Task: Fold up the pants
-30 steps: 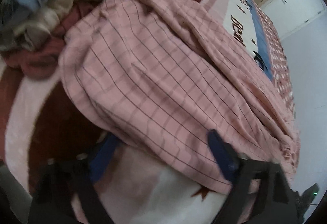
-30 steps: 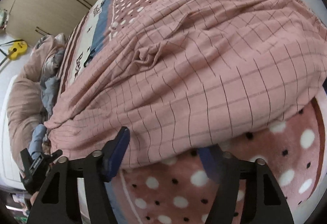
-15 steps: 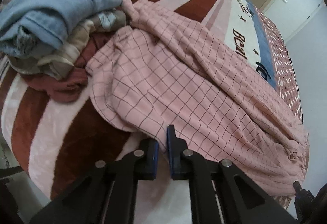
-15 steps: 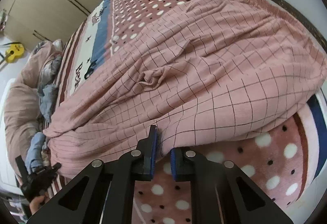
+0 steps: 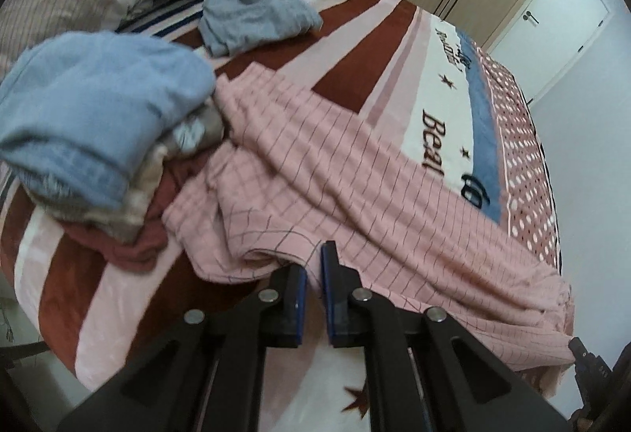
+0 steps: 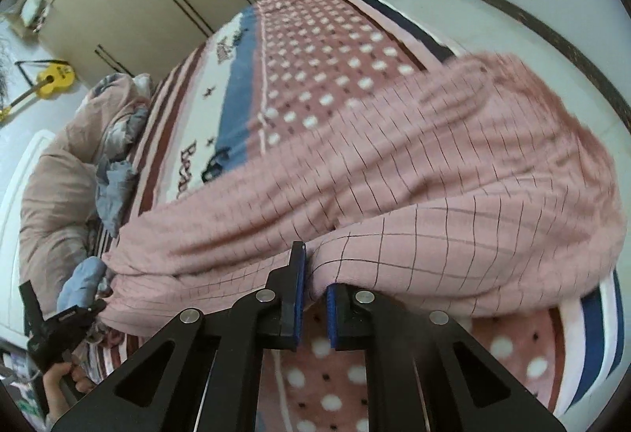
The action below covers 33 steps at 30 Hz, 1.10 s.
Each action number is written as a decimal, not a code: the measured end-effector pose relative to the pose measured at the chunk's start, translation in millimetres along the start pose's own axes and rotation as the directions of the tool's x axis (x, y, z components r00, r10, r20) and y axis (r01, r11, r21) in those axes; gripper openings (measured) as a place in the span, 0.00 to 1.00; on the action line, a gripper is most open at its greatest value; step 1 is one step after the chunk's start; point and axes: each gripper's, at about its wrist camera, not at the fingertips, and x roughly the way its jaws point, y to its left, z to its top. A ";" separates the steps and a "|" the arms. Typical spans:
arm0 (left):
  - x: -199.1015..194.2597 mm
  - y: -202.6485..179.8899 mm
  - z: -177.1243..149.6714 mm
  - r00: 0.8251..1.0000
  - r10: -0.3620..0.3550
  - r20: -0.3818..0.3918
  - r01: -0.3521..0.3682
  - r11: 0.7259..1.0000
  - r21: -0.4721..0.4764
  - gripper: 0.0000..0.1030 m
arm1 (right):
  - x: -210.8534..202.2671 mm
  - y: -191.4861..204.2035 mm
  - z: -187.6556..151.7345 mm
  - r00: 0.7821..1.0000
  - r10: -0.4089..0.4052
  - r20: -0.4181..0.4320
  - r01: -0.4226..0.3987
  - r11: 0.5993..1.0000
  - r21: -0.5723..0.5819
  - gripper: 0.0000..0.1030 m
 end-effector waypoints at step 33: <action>139.6 -59.2 124.5 0.980 -0.007 -0.199 0.045 0.981 0.187 0.60 | 142.0 18.7 115.5 0.974 -0.098 -0.205 0.090 0.995 -0.048 0.23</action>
